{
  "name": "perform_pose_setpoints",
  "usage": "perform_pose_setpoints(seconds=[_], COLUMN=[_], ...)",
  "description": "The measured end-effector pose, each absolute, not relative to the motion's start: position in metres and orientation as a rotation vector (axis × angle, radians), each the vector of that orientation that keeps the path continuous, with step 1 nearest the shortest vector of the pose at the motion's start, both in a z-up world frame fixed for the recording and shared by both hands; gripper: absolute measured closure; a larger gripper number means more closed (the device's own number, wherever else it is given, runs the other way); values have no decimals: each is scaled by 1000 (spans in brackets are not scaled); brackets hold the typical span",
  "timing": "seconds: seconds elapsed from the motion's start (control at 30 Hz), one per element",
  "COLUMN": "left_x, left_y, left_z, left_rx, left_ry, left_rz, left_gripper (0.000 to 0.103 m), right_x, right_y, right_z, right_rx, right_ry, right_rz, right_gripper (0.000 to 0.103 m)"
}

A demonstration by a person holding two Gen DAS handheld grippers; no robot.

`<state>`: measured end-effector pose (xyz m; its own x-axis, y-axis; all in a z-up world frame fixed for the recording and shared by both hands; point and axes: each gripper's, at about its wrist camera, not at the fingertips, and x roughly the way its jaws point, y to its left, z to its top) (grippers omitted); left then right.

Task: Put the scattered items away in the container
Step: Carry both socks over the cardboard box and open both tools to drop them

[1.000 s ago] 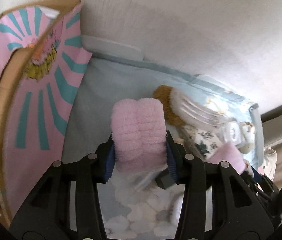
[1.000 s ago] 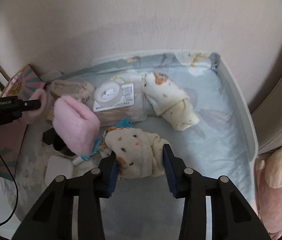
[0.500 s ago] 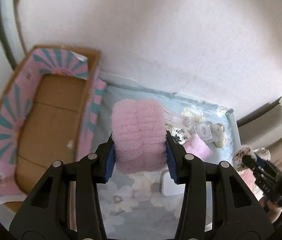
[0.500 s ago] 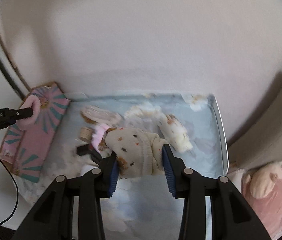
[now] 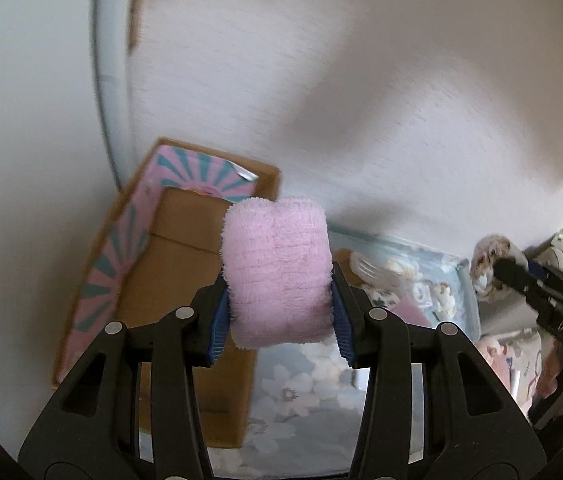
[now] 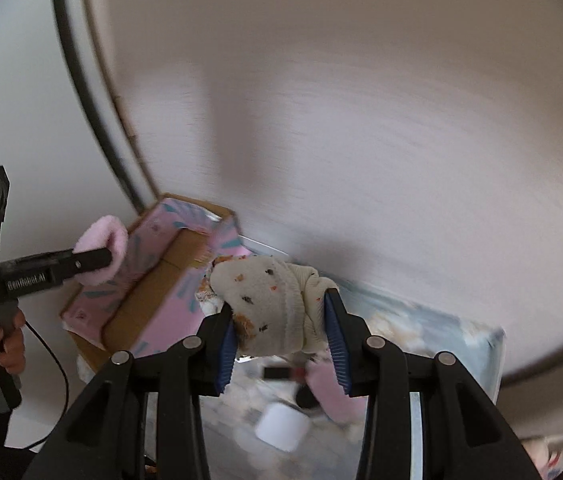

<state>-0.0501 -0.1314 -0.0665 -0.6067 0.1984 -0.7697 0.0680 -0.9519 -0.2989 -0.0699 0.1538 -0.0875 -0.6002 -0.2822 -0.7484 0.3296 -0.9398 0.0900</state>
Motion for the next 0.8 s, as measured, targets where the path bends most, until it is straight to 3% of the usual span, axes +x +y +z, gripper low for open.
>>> perform_pose_setpoints(seconds=[0.4,0.8], left_x=[-43,-41], left_y=[-179,-202], left_z=[-86,-142], left_rx=[-1489,-1663], left_ry=[-487,-451], left_rz=[2739,2752], left_gripper=[63,63], right_x=[-145,-186], right_y=[20,-74], right_z=[-100,-171], right_rx=[1239,1381], right_ry=[372,425], right_rz=[-2264,-2045], right_gripper=[66,66])
